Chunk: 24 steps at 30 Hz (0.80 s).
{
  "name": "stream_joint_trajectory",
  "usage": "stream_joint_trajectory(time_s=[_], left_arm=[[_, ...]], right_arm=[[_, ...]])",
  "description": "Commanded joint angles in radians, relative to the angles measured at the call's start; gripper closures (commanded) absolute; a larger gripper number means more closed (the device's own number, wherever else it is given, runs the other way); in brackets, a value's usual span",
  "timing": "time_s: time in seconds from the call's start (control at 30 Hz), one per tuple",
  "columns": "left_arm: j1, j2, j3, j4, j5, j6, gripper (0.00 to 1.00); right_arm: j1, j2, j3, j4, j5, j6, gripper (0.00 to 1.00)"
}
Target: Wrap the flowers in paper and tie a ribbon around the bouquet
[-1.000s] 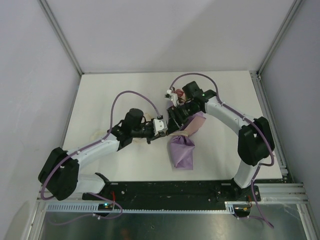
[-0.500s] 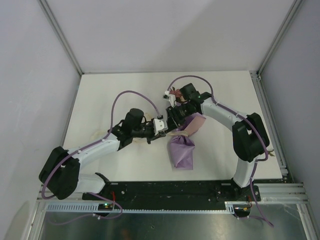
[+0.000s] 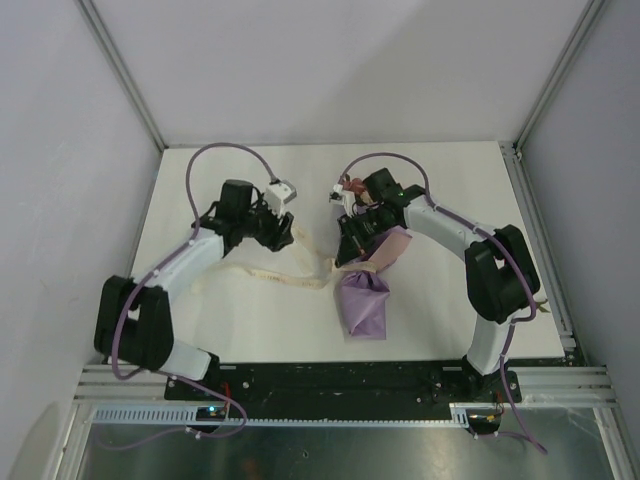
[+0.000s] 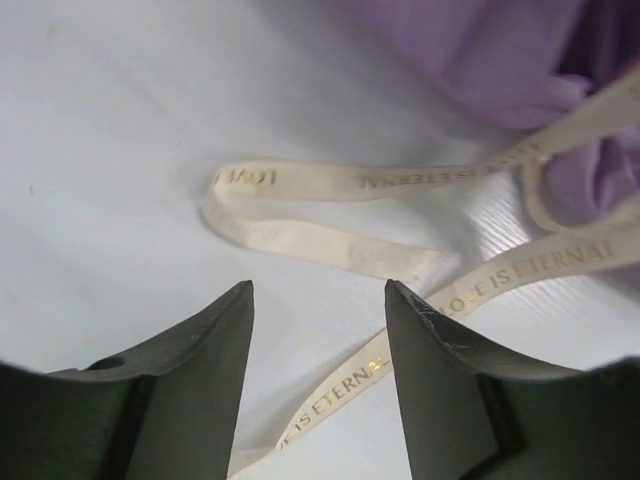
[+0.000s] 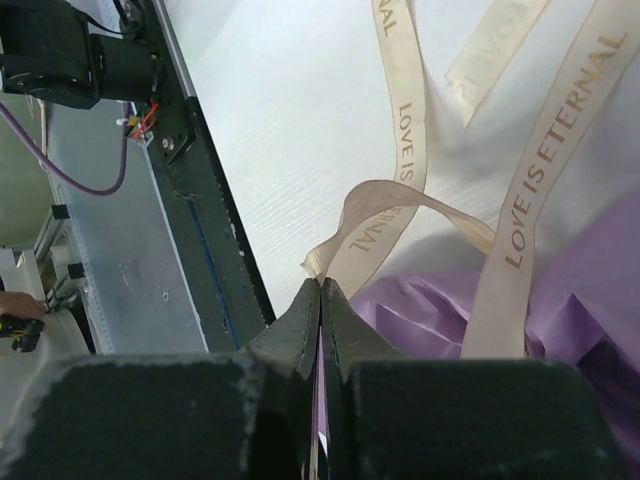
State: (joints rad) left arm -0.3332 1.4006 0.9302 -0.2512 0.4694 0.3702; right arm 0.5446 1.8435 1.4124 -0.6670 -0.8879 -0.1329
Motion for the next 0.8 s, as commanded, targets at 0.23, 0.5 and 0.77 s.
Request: stream_joint_trajectory(time_s=[0.23,0.5,0.77], left_arm=[[0.079,0.359,0.178,-0.073,-0.057,-0.589,0.36],[0.099,0.537,0.262,-0.008,-0.044,-0.689,0.37],[0.130,0.539,0.243,-0.025,-0.026,-0.660,0.91]], right_arm=[[-0.015,-0.002,-0.017,0.016,0.015,0.006,1.00],[-0.026,0.002,-0.021,0.028,0.020,0.005,1.00],[-0.040,0.002,-0.021,0.031,0.026,0.002,1.00]])
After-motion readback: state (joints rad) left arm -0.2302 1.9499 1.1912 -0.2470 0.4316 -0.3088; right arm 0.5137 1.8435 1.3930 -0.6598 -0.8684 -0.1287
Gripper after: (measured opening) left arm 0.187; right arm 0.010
